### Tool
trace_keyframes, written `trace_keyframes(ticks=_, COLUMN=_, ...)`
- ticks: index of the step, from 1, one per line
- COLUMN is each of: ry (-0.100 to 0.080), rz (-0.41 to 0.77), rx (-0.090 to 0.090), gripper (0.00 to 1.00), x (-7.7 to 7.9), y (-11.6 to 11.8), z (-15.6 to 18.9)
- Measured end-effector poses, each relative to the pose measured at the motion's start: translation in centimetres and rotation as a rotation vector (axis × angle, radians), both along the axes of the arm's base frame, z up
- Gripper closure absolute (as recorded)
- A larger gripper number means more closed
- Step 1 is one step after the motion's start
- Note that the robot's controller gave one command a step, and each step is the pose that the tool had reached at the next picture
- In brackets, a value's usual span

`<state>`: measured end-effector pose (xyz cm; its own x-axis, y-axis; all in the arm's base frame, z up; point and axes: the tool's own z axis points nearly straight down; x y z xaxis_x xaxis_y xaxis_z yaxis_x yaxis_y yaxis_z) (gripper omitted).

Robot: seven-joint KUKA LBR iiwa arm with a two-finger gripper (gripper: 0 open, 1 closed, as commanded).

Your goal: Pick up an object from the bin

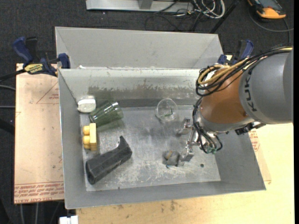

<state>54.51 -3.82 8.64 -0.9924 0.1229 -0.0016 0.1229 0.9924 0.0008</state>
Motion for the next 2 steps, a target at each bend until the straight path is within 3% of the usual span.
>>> trace_keyframes(ticks=1, ry=0.000, rz=0.172, rx=-0.004, gripper=1.00, x=-1.31, y=3.98, z=-0.88)
trace_keyframes(ticks=2, ry=-0.001, rz=0.172, rx=-0.004, gripper=1.00, x=-1.31, y=3.99, z=-0.88)
